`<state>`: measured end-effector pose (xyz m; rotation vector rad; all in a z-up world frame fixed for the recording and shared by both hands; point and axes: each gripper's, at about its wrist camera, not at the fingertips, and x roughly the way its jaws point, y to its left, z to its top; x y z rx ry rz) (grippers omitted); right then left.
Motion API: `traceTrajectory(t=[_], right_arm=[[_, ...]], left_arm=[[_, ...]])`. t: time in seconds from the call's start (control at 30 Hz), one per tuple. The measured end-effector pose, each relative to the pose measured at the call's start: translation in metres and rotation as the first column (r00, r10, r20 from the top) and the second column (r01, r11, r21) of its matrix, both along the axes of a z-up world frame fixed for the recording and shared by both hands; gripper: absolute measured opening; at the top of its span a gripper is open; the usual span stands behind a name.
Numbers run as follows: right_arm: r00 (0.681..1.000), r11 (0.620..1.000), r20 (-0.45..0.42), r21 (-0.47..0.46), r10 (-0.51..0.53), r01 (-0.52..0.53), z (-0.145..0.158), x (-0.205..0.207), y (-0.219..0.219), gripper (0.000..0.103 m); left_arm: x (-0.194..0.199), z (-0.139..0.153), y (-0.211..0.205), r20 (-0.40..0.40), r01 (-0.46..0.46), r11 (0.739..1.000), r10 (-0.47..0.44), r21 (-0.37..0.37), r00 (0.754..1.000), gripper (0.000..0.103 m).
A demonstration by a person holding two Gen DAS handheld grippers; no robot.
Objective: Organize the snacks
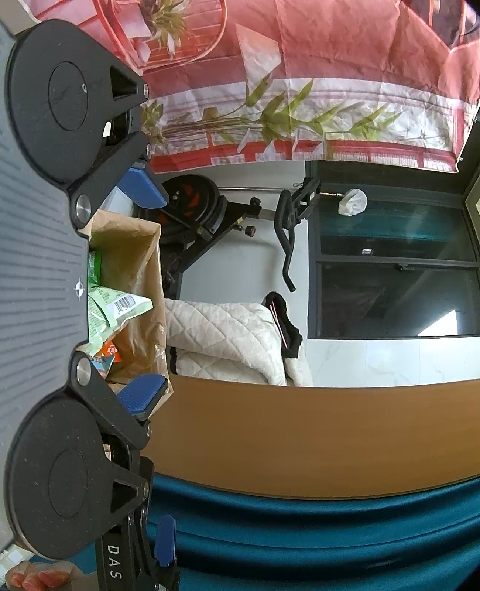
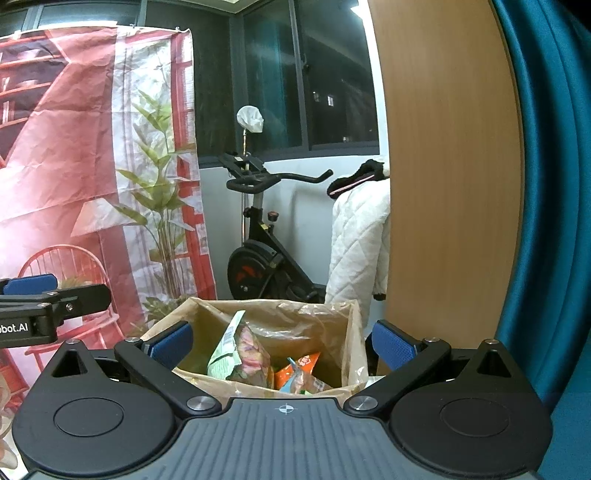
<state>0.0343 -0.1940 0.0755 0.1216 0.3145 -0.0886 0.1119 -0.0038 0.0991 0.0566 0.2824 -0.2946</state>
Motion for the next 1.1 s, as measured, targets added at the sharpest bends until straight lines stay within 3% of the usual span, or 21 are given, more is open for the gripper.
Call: traceTrajectory(t=[1.1], right_arm=[[1.0,1.0,-0.015,-0.002,0.003,-0.003,-0.0028,0.002,0.002,0.102]], left_arm=[[-0.0014,0.0003,-0.0025,-0.032,-0.031,0.999,0.03,-0.021,0.999,0.097]])
